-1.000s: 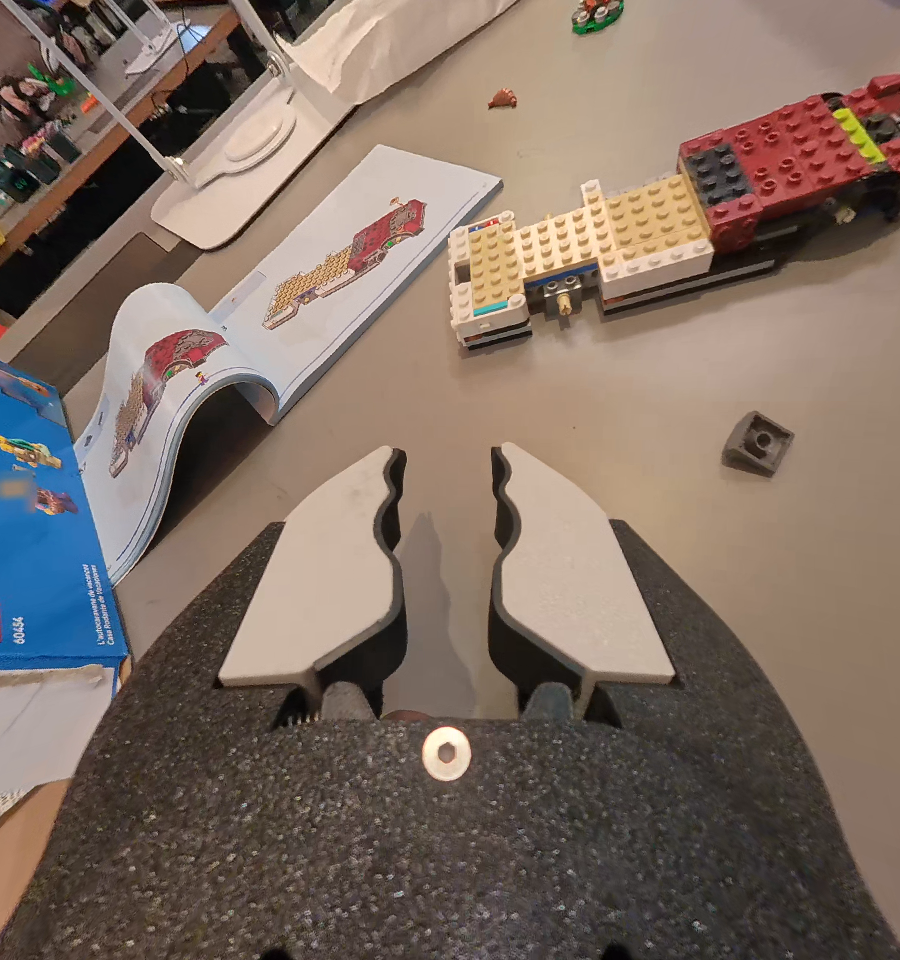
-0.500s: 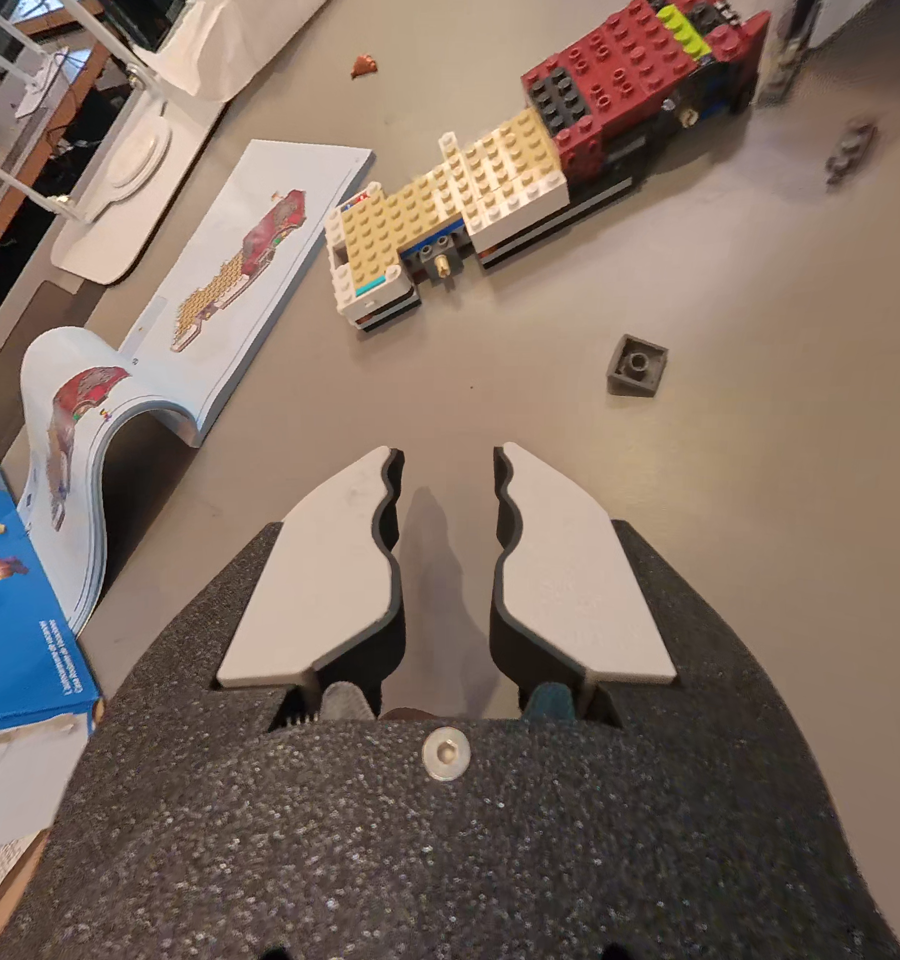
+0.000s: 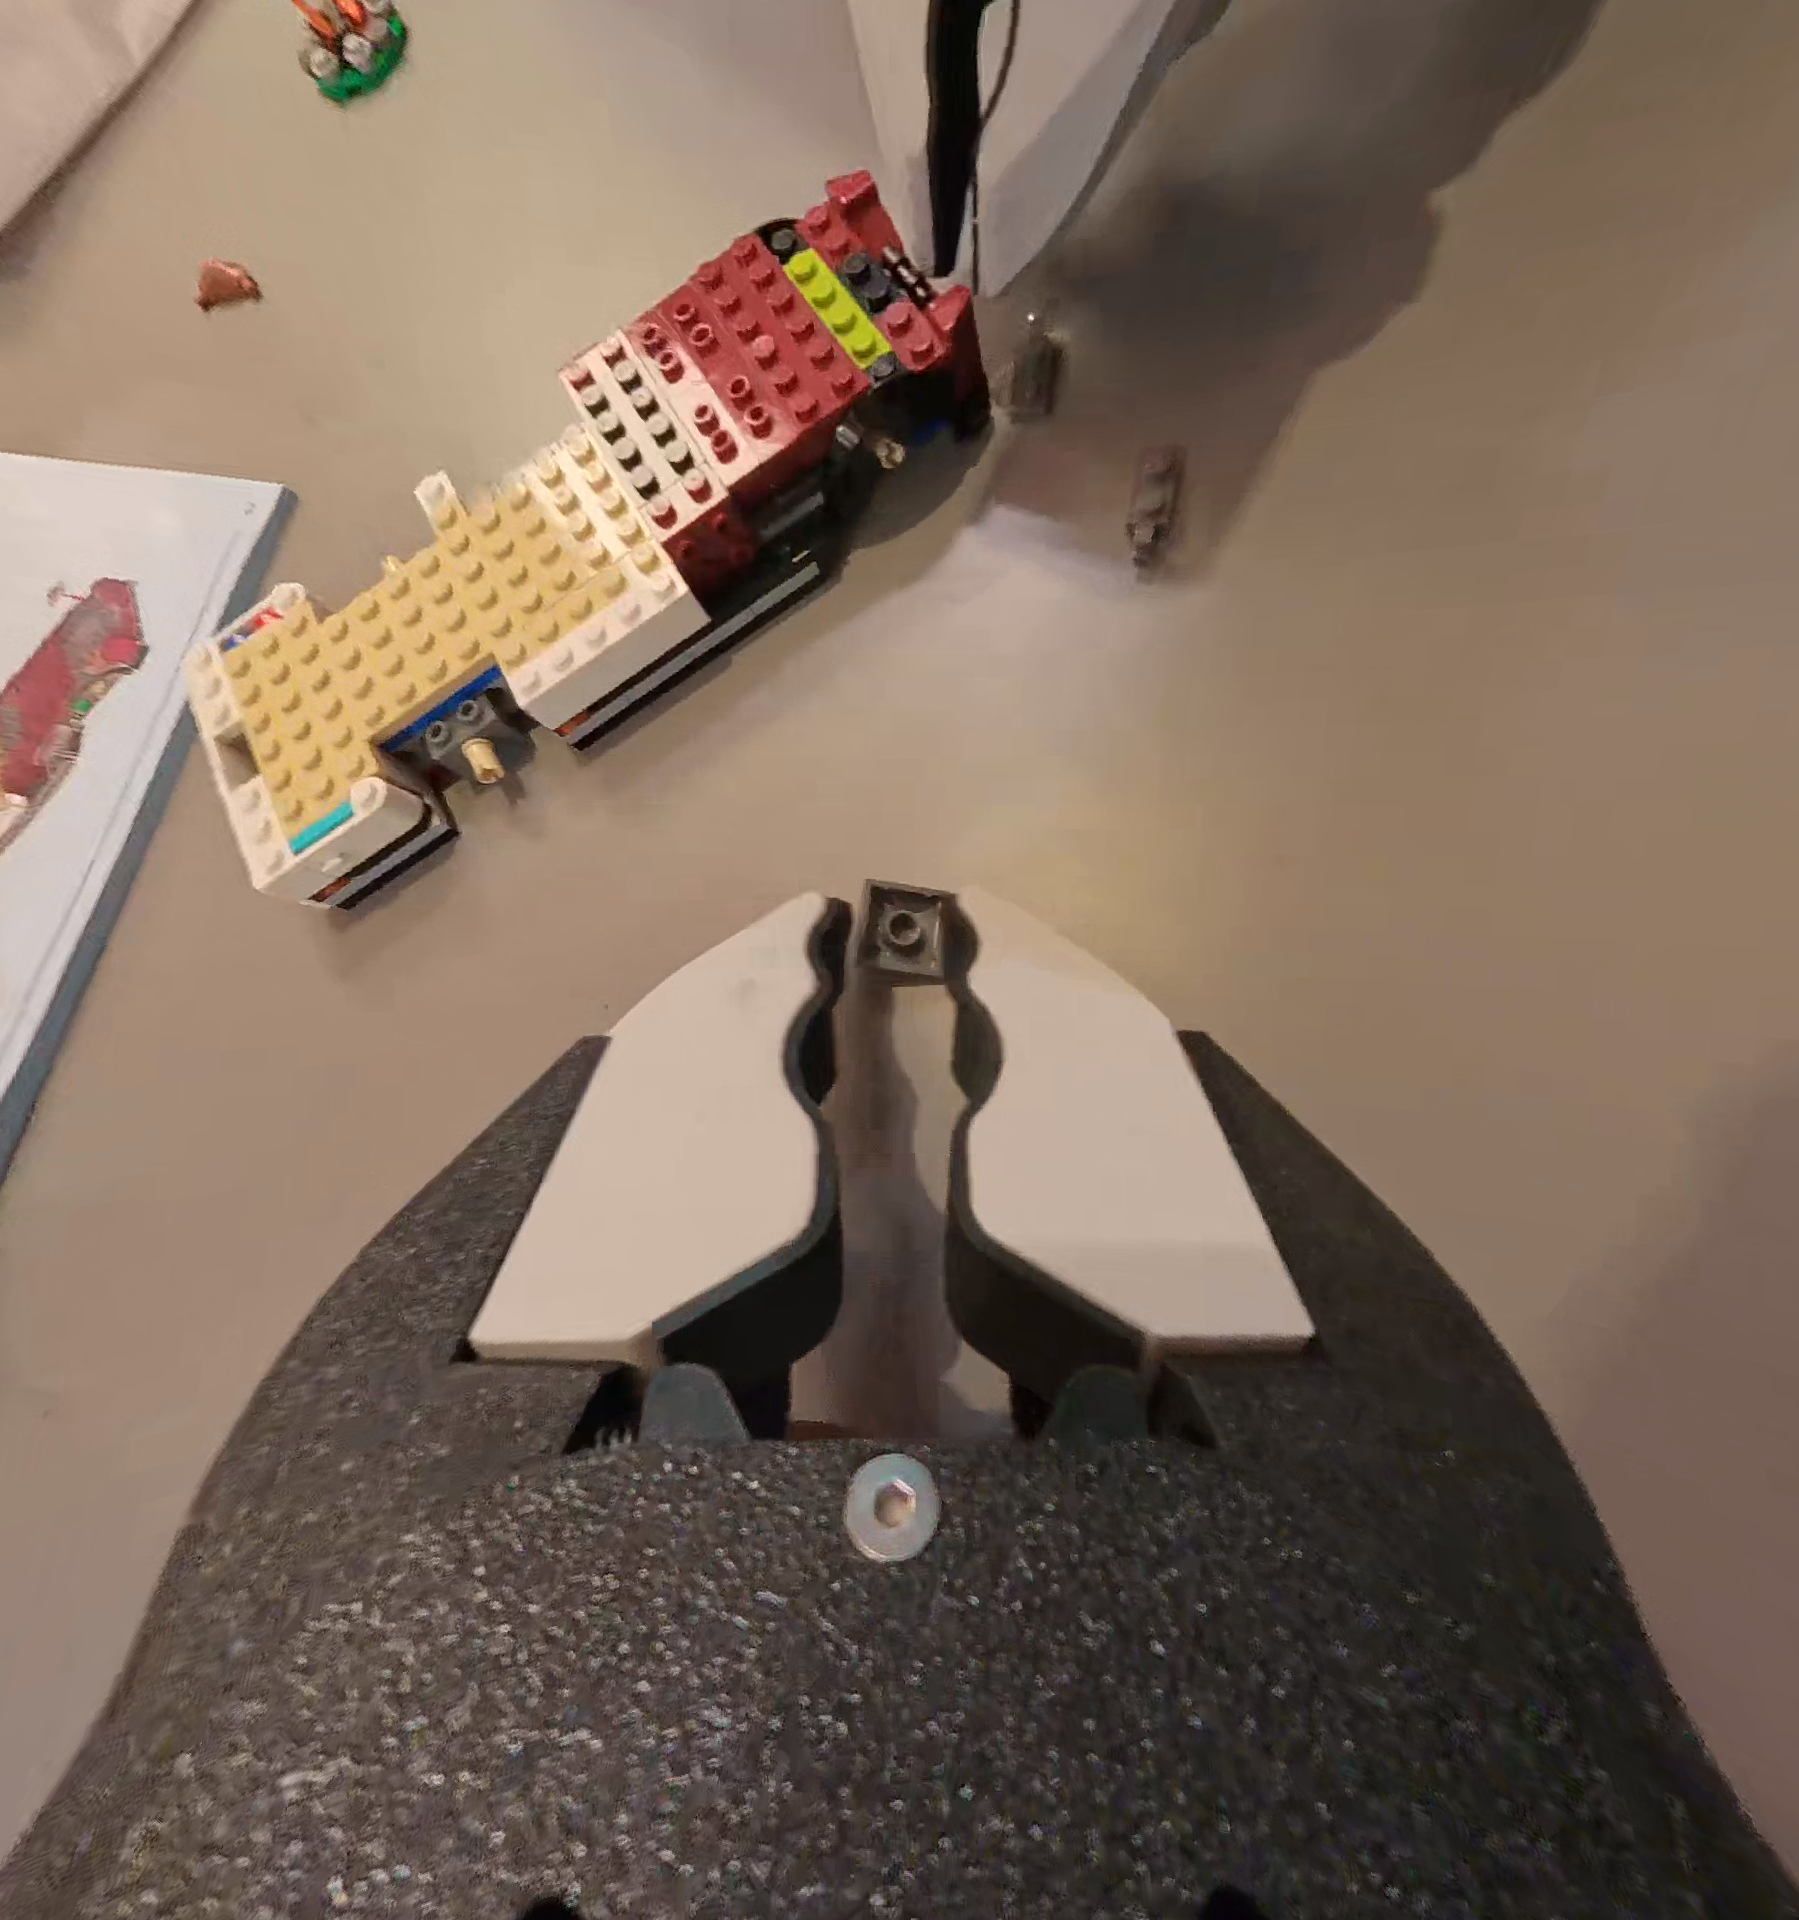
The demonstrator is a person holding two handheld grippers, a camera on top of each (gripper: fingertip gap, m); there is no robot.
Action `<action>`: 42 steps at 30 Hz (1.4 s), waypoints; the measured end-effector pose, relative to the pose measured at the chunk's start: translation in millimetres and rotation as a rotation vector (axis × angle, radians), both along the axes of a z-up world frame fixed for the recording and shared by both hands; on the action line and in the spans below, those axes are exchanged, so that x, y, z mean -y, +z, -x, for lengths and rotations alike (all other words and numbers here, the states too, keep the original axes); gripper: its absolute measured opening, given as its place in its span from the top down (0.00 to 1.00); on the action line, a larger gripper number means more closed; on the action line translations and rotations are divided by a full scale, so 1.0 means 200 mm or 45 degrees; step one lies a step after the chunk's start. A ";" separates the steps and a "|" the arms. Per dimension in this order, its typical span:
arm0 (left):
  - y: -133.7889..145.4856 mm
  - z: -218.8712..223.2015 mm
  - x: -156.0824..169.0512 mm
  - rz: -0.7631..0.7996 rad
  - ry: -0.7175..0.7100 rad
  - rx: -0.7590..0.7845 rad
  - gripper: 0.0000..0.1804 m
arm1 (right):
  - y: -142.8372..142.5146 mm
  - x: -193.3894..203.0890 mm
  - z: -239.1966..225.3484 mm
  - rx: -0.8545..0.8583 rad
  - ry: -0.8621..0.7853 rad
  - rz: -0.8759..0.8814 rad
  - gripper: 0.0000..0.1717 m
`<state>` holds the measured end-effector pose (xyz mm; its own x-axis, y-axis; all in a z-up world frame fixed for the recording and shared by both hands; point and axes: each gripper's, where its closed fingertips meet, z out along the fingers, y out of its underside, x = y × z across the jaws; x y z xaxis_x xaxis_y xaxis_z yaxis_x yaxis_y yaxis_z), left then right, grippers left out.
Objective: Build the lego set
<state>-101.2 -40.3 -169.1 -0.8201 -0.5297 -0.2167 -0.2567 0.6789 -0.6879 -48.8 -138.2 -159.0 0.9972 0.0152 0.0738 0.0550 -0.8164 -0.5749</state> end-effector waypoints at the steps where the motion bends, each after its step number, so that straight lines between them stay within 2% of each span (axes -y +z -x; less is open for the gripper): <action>1: 0.00 0.00 0.00 0.000 -0.008 -0.005 0.93 | 0.01 -0.01 0.00 0.010 0.012 -0.016 0.96; 5: 0.01 -0.02 0.01 0.001 -0.025 0.023 0.98 | 0.02 -0.04 0.00 0.037 0.059 -0.035 0.96; 11: 0.02 -0.06 0.03 -0.035 -0.057 0.107 0.99 | 0.04 -0.04 0.02 0.067 0.140 -0.078 0.95; 17: 0.14 -0.11 0.07 0.083 -0.094 0.272 0.99 | 0.08 -0.05 0.03 0.079 0.180 -0.156 0.95; 20: 0.26 -0.15 0.11 0.168 -0.127 0.462 0.99 | 0.11 -0.08 0.04 0.075 0.199 -0.237 0.95; 23: 0.39 -0.14 0.20 0.247 -0.240 0.702 0.99 | 0.14 -0.10 0.07 0.012 0.215 -0.328 0.93; 32: 0.57 -0.27 0.29 0.087 -0.345 1.330 0.99 | 0.24 -0.12 0.00 -0.163 0.116 -0.531 0.88; 37: 0.57 -0.32 0.36 -0.134 -0.462 1.660 0.99 | 0.29 -0.14 -0.03 -0.155 0.079 -0.611 0.86; 42: 0.55 -0.31 0.37 -0.248 -0.512 1.802 0.99 | 0.28 -0.15 -0.04 -0.163 0.062 -0.631 0.86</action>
